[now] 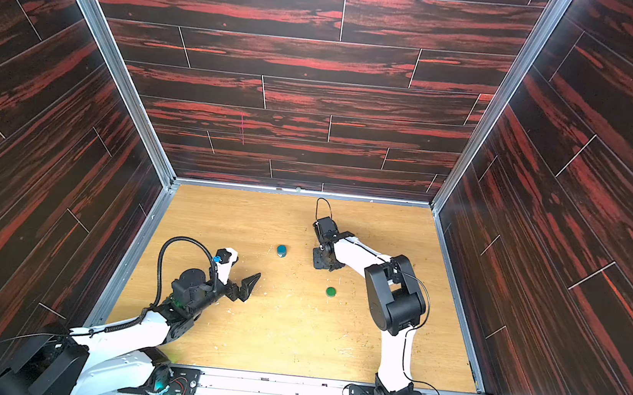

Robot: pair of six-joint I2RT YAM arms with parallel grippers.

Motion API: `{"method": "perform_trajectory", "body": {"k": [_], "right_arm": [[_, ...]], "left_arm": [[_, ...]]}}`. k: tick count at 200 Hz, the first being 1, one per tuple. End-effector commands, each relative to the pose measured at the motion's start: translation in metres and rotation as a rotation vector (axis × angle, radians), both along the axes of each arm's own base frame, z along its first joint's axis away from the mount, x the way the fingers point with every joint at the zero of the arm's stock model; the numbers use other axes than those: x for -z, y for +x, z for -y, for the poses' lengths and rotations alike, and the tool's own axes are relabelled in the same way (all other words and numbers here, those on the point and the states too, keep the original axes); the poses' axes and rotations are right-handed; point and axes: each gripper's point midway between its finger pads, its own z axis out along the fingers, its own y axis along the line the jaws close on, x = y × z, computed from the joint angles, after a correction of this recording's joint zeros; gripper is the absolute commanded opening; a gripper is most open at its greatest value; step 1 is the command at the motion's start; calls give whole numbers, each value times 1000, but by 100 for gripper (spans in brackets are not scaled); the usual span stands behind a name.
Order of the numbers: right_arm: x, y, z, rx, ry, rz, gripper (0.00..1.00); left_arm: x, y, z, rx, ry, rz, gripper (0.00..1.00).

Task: Close the paint jar lid
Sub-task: Pick up the paint jar from the center of the board.

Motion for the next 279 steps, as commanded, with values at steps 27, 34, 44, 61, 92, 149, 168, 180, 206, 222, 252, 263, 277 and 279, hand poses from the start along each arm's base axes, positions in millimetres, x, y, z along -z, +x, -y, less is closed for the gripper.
{"method": "perform_trajectory", "body": {"k": [27, 34, 44, 61, 92, 149, 168, 180, 206, 222, 252, 263, 277, 279], "right_arm": [[6, 1, 2, 11, -14, -23, 41], [7, 1, 2, 12, -16, -23, 40], [7, 1, 3, 12, -19, -23, 40], [9, 1, 3, 10, -22, -26, 38], [11, 0, 3, 9, -26, -33, 36], [-3, -3, 3, 5, -14, -24, 36], [-16, -6, 1, 1, 13, -23, 35], [-26, -10, -1, 0, 30, -20, 36], [-52, -20, -7, -16, 62, -14, 35], [-68, -30, -12, -31, 81, -15, 35], [-99, -50, -22, -53, 112, -20, 35], [-112, -59, -29, -73, 124, -17, 35], [-128, -71, -40, -104, 144, -13, 35], [-130, -72, -42, -108, 148, -11, 35]], "left_arm": [[-13, 4, 4, 11, -12, 33, 100], [-12, 4, 4, 11, -10, 32, 100], [-12, 4, 3, 8, -9, 33, 100], [-12, 4, 4, 12, -7, 31, 100], [-12, 4, 5, 17, -6, 26, 100], [-13, 3, 9, 44, 9, 34, 100], [-15, 1, 12, 70, 22, 54, 100], [-16, -2, 17, 111, 37, 78, 100], [-22, -7, 27, 181, 50, 100, 100], [-24, -17, 39, 283, 57, 95, 100], [-30, -22, 57, 373, 61, 161, 100], [-28, -21, 61, 367, 70, 190, 100], [-25, -19, 66, 368, 75, 219, 100], [-25, -18, 67, 369, 75, 220, 100]]}}
